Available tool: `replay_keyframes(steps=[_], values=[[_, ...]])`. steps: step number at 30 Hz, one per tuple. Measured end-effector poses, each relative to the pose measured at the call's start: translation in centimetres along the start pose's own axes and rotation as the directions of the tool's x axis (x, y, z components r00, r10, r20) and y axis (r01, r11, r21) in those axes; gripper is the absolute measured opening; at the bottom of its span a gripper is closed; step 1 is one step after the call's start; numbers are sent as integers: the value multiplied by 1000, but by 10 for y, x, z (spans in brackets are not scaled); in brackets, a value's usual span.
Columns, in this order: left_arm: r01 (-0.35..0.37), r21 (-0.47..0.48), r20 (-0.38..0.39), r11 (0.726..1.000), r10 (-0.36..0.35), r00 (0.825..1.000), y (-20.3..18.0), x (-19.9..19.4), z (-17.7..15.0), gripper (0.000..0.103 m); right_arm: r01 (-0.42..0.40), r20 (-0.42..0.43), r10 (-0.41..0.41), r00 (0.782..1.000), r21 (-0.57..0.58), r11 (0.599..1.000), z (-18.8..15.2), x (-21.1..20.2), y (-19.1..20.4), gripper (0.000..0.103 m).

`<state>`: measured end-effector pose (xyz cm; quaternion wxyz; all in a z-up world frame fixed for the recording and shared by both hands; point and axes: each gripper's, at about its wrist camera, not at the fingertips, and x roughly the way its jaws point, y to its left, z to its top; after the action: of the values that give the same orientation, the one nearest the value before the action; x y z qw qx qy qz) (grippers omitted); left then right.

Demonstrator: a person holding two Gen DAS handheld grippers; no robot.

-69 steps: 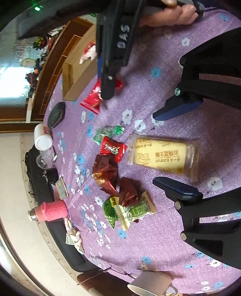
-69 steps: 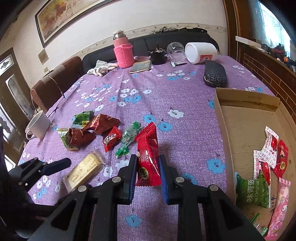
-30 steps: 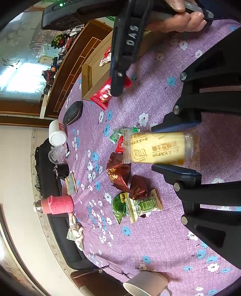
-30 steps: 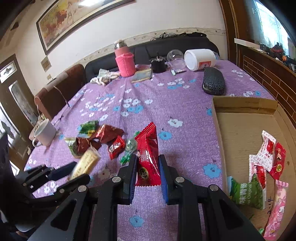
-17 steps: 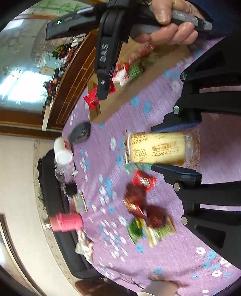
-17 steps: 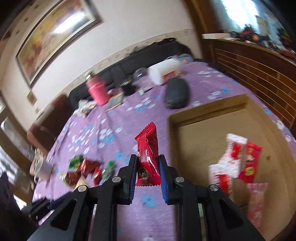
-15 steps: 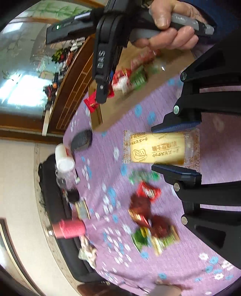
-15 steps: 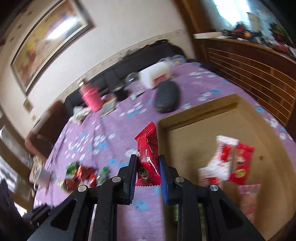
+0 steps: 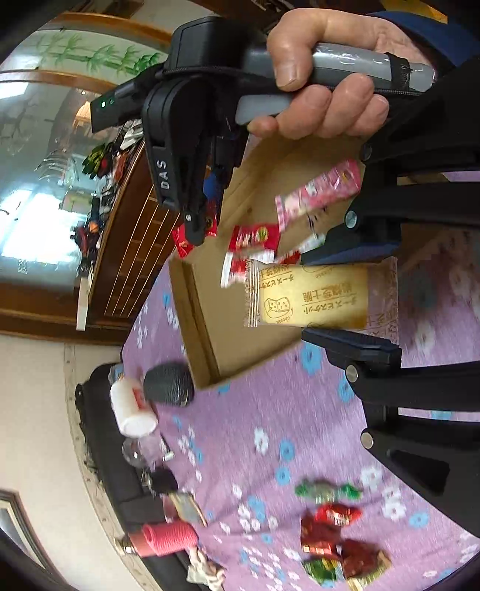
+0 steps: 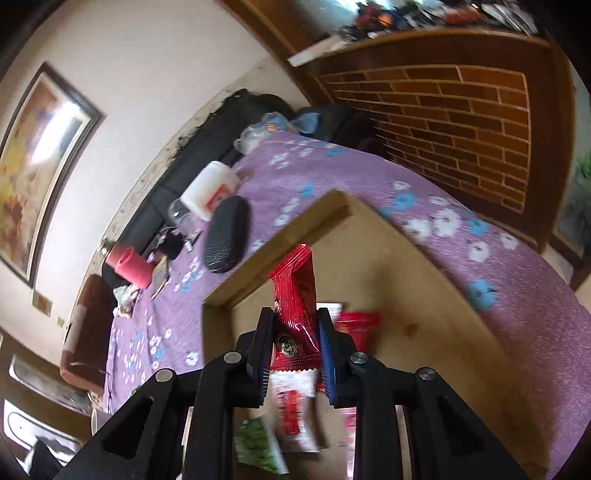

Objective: Organize snacks
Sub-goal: 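Carry both packets over the tray and lower them inside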

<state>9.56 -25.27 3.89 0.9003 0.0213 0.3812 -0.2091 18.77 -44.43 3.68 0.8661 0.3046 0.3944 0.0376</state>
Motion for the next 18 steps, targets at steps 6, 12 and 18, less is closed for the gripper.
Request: replay_keyframes(steps=[6,12,18], values=[[37,33,-30,999,-36,999,-19,16,-7,32,21,-70,-18,997,49,999,0,12,-15,24],[50,89,-25,995,-47,999,-32,18,-16,32,56,-100,-50,994,59,997,-2,19,-19,24],[49,102,-16,994,-48,999,-35,17,-18,33,68,-127,-60,990,57,996,-5,26,-19,25]])
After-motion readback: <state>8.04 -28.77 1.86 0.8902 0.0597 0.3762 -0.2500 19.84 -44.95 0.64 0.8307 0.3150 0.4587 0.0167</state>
